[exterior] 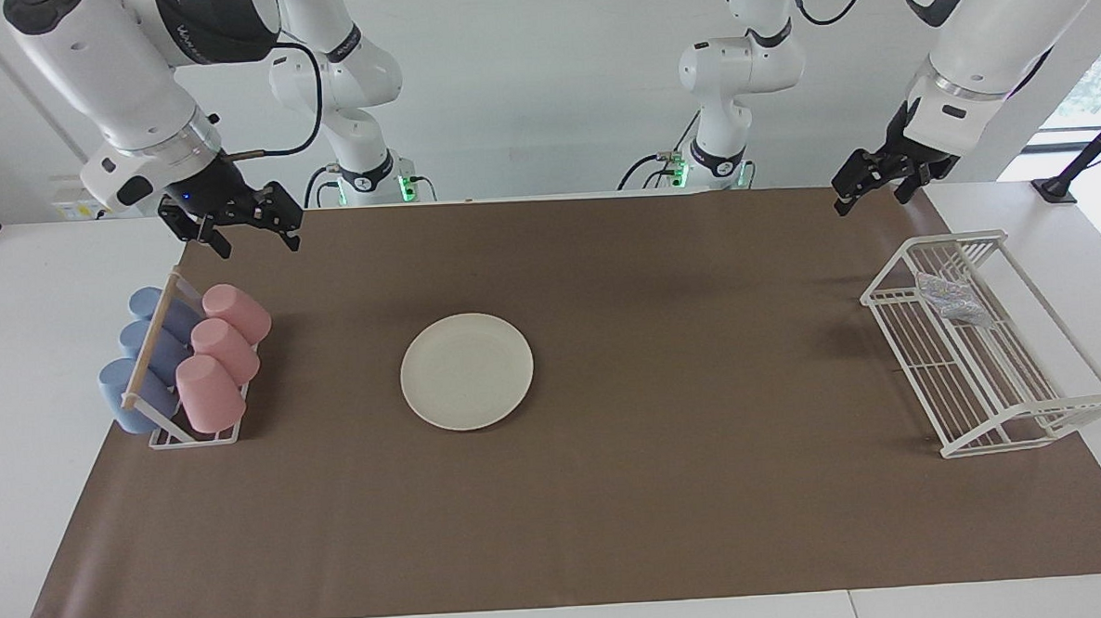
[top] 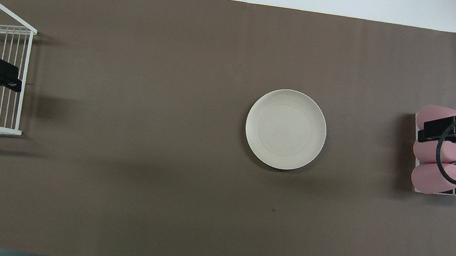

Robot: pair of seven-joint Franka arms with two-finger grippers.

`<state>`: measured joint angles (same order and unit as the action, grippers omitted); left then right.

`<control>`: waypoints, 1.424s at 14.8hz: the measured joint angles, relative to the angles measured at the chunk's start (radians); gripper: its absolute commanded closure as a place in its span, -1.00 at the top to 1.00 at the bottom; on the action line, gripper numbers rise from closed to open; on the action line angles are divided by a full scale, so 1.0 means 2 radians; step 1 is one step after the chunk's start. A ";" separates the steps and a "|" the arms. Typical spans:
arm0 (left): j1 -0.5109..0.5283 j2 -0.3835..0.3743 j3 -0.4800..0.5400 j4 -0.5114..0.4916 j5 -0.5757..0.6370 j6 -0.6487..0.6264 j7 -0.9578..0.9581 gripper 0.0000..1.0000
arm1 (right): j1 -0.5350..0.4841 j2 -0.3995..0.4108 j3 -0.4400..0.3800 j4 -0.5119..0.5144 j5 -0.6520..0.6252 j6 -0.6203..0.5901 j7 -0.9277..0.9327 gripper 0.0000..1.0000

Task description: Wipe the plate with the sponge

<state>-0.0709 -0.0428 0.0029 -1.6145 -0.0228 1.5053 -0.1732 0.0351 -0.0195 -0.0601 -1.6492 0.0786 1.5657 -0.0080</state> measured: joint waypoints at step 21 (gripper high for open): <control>-0.025 0.024 -0.006 -0.047 0.179 0.053 -0.035 1.00 | 0.076 0.000 0.004 0.005 -0.026 0.000 0.338 1.00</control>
<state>-0.1205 0.0049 -0.0092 -1.7081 0.3344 1.6113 -0.2438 0.1868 -0.0195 -0.0526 -1.6390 0.0269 1.5657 0.6677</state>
